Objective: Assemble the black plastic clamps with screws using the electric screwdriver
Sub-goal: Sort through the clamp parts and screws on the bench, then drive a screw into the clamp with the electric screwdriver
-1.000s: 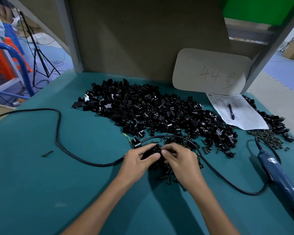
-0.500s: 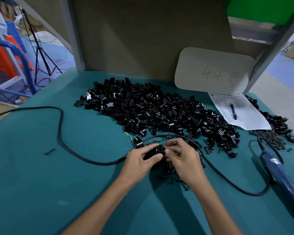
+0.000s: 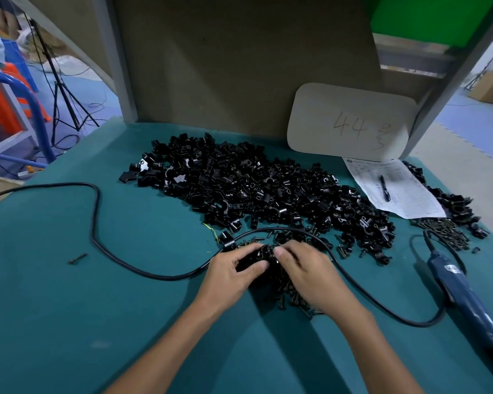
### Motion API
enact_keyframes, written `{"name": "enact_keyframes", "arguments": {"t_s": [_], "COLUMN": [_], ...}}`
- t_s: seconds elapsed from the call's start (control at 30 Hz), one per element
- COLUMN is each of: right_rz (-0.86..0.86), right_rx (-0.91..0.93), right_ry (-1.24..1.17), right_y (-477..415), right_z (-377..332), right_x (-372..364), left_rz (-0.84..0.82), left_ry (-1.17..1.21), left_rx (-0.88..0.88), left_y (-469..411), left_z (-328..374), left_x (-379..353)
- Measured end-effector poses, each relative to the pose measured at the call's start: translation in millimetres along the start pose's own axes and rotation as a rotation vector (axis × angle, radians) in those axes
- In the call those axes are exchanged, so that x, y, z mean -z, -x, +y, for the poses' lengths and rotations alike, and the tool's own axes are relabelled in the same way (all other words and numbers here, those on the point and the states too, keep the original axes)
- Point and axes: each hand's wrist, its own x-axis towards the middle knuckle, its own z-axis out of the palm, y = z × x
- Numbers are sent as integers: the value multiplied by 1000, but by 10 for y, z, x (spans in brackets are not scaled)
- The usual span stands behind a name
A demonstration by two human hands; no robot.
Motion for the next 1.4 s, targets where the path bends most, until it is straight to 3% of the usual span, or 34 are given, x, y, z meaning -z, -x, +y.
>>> {"name": "enact_keyframes", "arguments": {"t_s": [0.1, 0.2, 0.3, 0.53, 0.63, 0.73, 0.9, 1.0, 1.17, 1.4], "right_rz": [151, 370, 321, 46, 14, 221, 540, 549, 504, 473], "right_rx": [-125, -527, -805, -919, -903, -753, -458, -325, -408, -453], "right_ry": [155, 439, 490, 381, 306, 4, -1037, -1410, -1693, -1735], "right_y": [175, 566, 921, 947, 966, 1095, 931, 626, 290, 53], "right_z": [476, 1284, 1902, 2353, 2382, 2372, 1459, 1027, 653, 625], "right_x": [429, 1000, 1226, 1516, 1598, 1666, 1514, 1108, 594, 362], "left_rz": [12, 21, 21, 18, 22, 28, 46, 36, 27, 34], "left_ry": [-9, -7, -9, -9, -5, -9, -9, -9, -38, -30], "left_rx": [24, 39, 41, 29, 30, 29, 31, 40, 58, 53], "left_y": [6, 11, 9, 5, 6, 3, 3, 19, 20, 13], "left_z": [-2, 2, 40, 23, 21, 20, 33, 66, 72, 97], "left_x": [7, -4, -7, 8, 11, 12, 6, 7, 8, -8]}}
